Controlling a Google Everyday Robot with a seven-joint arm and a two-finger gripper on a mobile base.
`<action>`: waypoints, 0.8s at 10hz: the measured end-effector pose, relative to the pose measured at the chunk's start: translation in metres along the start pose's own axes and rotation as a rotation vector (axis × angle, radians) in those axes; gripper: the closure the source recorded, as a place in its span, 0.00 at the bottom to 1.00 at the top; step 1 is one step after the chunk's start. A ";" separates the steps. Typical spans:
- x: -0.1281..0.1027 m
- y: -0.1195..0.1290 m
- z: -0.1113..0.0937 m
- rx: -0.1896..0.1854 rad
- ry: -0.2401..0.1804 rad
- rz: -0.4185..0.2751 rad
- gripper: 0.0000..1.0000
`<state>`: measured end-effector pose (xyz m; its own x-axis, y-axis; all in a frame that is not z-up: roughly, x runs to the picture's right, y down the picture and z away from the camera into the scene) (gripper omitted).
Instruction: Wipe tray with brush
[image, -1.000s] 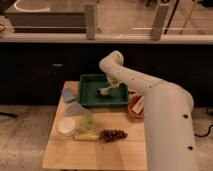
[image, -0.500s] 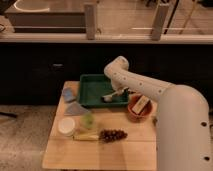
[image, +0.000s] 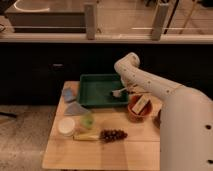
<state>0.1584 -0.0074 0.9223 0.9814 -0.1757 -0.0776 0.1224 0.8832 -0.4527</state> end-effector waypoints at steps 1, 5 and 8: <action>-0.010 -0.008 -0.001 0.008 -0.007 -0.004 1.00; -0.062 -0.020 -0.006 0.014 -0.060 -0.062 1.00; -0.066 -0.020 -0.005 0.015 -0.081 -0.082 1.00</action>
<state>0.0899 -0.0160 0.9322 0.9766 -0.2127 0.0312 0.2044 0.8738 -0.4413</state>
